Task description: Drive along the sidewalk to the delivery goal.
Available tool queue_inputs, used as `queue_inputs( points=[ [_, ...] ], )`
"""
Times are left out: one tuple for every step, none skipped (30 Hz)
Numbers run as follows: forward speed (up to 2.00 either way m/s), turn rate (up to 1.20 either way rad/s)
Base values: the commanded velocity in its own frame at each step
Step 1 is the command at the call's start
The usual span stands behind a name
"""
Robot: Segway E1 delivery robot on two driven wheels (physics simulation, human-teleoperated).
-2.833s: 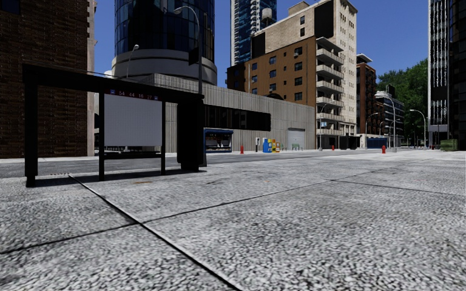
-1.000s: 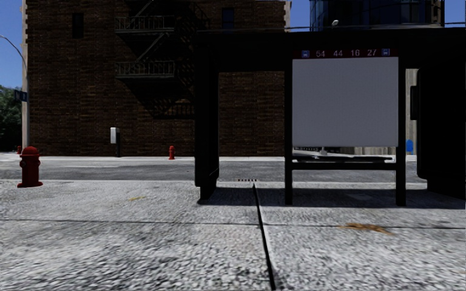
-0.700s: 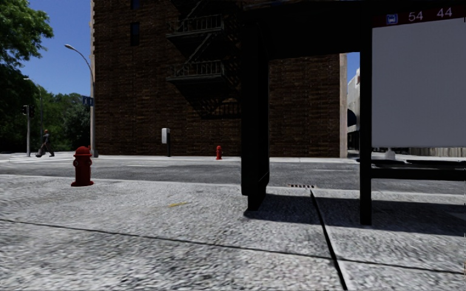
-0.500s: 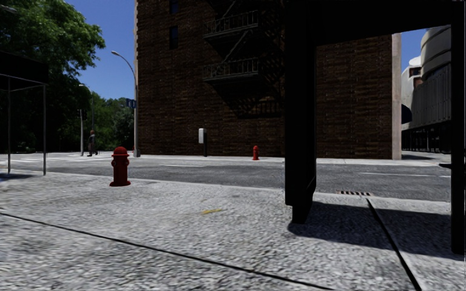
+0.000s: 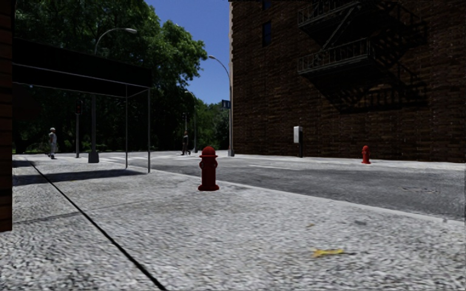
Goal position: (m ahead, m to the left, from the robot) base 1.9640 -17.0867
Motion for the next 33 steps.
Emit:
queue_inputs(
  points=[
    [2.00, 0.88],
    [2.00, 0.88],
    [2.00, 0.88],
    [2.00, 0.87],
    [2.00, 0.85],
    [2.00, 0.85],
    [2.00, 0.84],
    [2.00, 0.84],
    [2.00, 0.84],
    [2.00, 0.84],
    [2.00, 0.84],
    [2.00, 0.84],
    [2.00, 0.83],
    [2.00, 0.83],
    [2.00, 0.83],
    [2.00, 0.83],
    [2.00, 0.82],
    [2.00, 0.82],
    [2.00, 0.81],
    [2.00, 0.81],
    [2.00, 0.79],
    [2.00, 0.75],
    [2.00, 0.61],
    [2.00, 0.61],
    [2.00, 0.00],
    [2.00, 0.00],
    [2.00, 0.00],
    [2.00, 0.00],
    [2.00, 0.00],
    [2.00, 0.00],
    [2.00, 0.00],
    [2.00, 0.00],
    [2.00, 0.00]
  ],
)
